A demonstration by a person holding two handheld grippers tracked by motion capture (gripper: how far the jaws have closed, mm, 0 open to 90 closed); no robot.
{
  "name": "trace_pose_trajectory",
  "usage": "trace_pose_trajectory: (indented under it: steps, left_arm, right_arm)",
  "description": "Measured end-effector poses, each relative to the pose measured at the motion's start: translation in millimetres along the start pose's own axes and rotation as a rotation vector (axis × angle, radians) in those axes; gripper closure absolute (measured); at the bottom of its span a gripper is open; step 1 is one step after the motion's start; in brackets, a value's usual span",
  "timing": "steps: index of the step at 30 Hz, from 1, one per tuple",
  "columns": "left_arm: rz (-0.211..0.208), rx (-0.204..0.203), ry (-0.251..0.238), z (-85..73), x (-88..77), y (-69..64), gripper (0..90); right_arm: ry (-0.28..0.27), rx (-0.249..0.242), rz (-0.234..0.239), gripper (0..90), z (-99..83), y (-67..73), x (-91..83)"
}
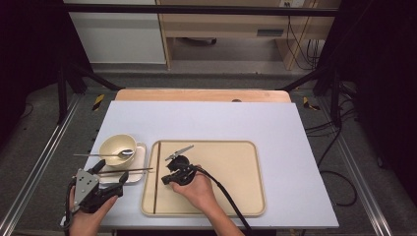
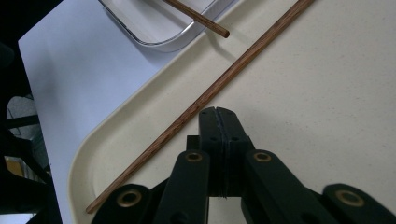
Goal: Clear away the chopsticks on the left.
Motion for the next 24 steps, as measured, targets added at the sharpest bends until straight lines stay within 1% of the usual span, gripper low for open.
trace_pose_trajectory:
  steps: [1,4,5,7,8,10,12,14,15,18,19,21,22,24]
  left_arm:
    - [-0.004,0.005,0.001,0.1,0.0,-0.1,16.8]
    - [-0.003,0.033,0.016,-0.2,0.9,0.9,16.8]
    - [-0.009,0.035,0.016,0.4,1.9,1.2,16.7]
    - [-0.013,0.050,0.033,0.9,3.0,2.0,16.5]
    - [-0.014,0.055,0.034,2.1,3.1,2.5,16.5]
    - [-0.018,0.064,0.042,5.1,3.9,3.5,16.5]
    - [-0.015,0.074,0.047,8.5,4.1,5.3,16.4]
    - [-0.007,0.089,0.054,10.5,3.4,7.9,16.3]
    - [-0.005,0.101,0.065,10.2,2.8,9.7,16.2]
    - [-0.010,0.119,0.096,7.7,0.9,15.4,15.4]
    - [-0.014,0.125,0.108,6.6,0.1,17.6,14.6]
    - [-0.018,0.148,0.124,5.5,-2.2,21.0,13.3]
    - [-0.029,0.167,0.140,4.6,-3.9,22.9,13.2]
    - [-0.037,0.198,0.156,4.8,-7.8,27.3,12.9]
  right_arm:
    - [-0.008,-0.019,-0.009,81.9,-0.5,-1.0,-2.5]
    - [-0.020,-0.044,-0.028,77.4,-3.4,-1.7,-12.8]
    - [-0.032,-0.056,-0.030,75.9,-4.1,-2.6,-16.6]
    - [-0.054,-0.086,-0.047,70.9,-5.5,-5.3,-26.0]
    - [-0.063,-0.101,-0.064,66.9,-6.5,-7.5,-31.2]
    - [-0.087,-0.114,-0.091,59.2,-8.5,-12.5,-41.4]
    - [-0.111,-0.125,-0.136,51.1,-10.5,-19.8,-52.5]
    - [-0.133,-0.135,-0.164,41.6,-13.1,-26.1,-63.8]
    - [-0.147,-0.143,-0.181,38.1,-14.5,-29.2,-69.8]
    - [-0.181,-0.154,-0.224,27.5,-21.0,-38.8,-87.9]
    - [-0.190,-0.158,-0.234,22.0,-23.6,-42.3,-93.5]
    - [-0.203,-0.169,-0.260,17.7,-29.8,-48.9,-104.7]
    - [-0.211,-0.174,-0.272,15.9,-32.1,-51.2,-108.8]
    - [-0.233,-0.182,-0.287,15.5,-39.0,-57.1,-120.8]
Point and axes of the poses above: each handheld gripper's, and its own axes: x roughly forward along the jaws, z roughly out of its top, y roughly to its left, the point moved 10 cm from there along x, roughly forward along the jaws, and after that the axes turned 4 degrees about y, right-handed, at the moved point
